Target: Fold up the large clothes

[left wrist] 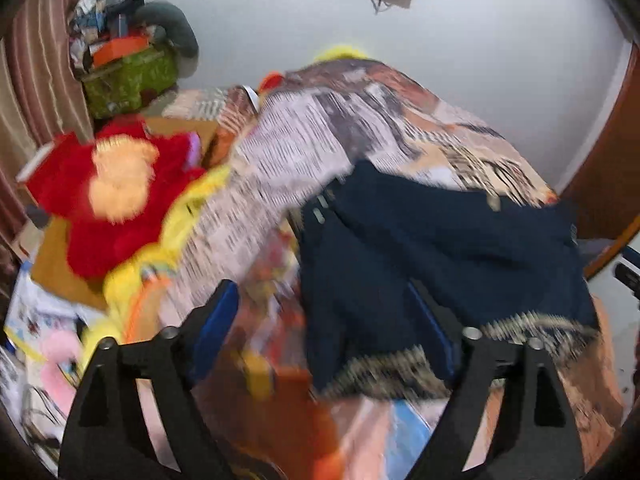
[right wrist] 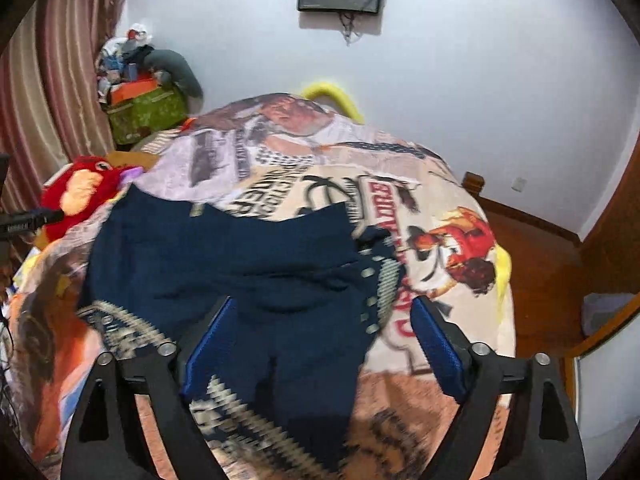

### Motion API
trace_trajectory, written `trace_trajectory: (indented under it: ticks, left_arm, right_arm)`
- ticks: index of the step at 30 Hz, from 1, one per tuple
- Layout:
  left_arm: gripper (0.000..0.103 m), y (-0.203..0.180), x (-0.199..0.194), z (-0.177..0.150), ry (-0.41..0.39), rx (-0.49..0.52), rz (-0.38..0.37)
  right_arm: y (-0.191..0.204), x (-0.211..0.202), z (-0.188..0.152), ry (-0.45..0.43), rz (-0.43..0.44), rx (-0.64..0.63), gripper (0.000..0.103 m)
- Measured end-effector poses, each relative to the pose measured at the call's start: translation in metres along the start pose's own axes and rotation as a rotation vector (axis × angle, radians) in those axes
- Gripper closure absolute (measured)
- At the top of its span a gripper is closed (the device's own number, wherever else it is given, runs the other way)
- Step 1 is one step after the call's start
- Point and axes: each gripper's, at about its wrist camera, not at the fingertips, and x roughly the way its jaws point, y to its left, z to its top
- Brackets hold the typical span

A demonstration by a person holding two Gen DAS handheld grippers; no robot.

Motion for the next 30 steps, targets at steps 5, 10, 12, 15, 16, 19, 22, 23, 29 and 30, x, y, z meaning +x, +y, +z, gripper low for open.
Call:
trace_trajectory:
  ticks: [5,10,12,15,16,19,22,23,29,30]
  left_arm:
    - [0.017,-0.01,0.013,-0.053,0.093,-0.079,-0.159]
    - [0.017,-0.013,0.055,-0.093,0.225,-0.22,-0.282]
    - [0.017,-0.009,0.07,-0.102,0.253,-0.327,-0.328]
    - [0.017,-0.008,0.087,-0.109,0.261,-0.45,-0.457]
    - [0.017,-0.009,0.093,-0.11,0.268,-0.477,-0.49]
    - [0.017,-0.008,0.108,-0.111,0.268,-0.557,-0.53]
    - [0.017,-0.003,0.117,-0.116,0.248,-0.627,-0.552]
    - [0.017,-0.001,0.118,-0.118,0.242,-0.645,-0.562]
    - [0.017,-0.004,0.12,-0.106,0.186,-0.621,-0.528]
    - [0.017,-0.005,0.122,-0.101,0.171,-0.616,-0.516]
  right_arm:
    - [0.039,0.006,-0.022,0.046,0.03,-0.058,0.013]
    - [0.063,0.029,-0.04,0.109,0.052,-0.102,0.013]
    - [0.072,0.041,-0.047,0.137,0.046,-0.125,0.013]
    - [0.083,0.057,-0.055,0.165,0.023,-0.175,0.013]
    - [0.085,0.061,-0.057,0.171,0.015,-0.193,0.013]
    - [0.09,0.071,-0.062,0.187,-0.01,-0.242,0.013]
    - [0.089,0.077,-0.066,0.197,-0.007,-0.249,0.013]
    - [0.088,0.079,-0.066,0.2,-0.002,-0.247,0.013]
    - [0.085,0.086,-0.065,0.212,0.028,-0.226,0.013]
    - [0.085,0.086,-0.064,0.212,0.031,-0.223,0.013]
